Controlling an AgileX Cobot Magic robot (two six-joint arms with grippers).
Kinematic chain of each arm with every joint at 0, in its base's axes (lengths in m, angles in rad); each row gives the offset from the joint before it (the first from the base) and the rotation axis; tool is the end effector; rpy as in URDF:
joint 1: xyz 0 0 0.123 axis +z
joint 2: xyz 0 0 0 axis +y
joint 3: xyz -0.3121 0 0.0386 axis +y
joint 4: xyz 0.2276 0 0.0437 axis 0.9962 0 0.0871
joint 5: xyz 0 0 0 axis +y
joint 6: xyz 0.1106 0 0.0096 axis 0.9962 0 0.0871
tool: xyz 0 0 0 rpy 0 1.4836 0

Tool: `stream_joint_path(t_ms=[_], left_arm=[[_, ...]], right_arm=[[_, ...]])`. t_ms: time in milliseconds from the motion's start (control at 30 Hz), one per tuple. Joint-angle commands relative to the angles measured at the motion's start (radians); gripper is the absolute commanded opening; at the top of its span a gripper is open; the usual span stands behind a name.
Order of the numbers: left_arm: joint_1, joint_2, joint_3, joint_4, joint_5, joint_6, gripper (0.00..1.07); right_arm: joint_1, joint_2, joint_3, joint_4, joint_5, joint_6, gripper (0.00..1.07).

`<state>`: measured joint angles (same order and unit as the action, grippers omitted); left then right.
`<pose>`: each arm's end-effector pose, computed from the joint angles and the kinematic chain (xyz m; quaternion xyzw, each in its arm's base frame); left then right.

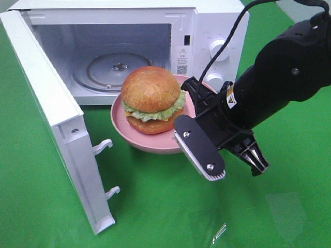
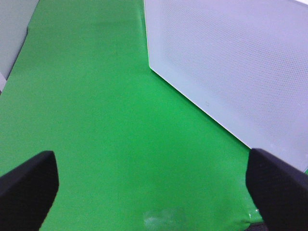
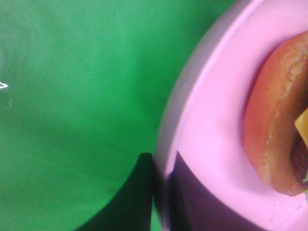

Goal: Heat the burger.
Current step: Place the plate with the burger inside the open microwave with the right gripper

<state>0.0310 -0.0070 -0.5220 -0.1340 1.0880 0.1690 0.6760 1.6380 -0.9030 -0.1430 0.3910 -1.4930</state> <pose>-0.0392 -0.0144 0.2622 0.0631 0.8485 -0.0144 0.5252 0.2488 0.1918 0.2162 -0.8772 0.3998 -0.1442 0.2233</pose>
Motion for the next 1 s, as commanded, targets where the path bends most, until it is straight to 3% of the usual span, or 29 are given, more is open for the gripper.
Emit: stream_joint_path(t_ms=[33,1000], left_arm=[[-0.004,-0.016,0.003,-0.005,-0.016,0.000,0.98],[-0.004,-0.016,0.003,-0.005,-0.016,0.000,0.98]], right_arm=[[0.001,0.012,-0.044,-0.002,-0.060,0.005,0.01],[0.001,0.198,-0.266,-0.002,-0.062,0.055,0.01]])
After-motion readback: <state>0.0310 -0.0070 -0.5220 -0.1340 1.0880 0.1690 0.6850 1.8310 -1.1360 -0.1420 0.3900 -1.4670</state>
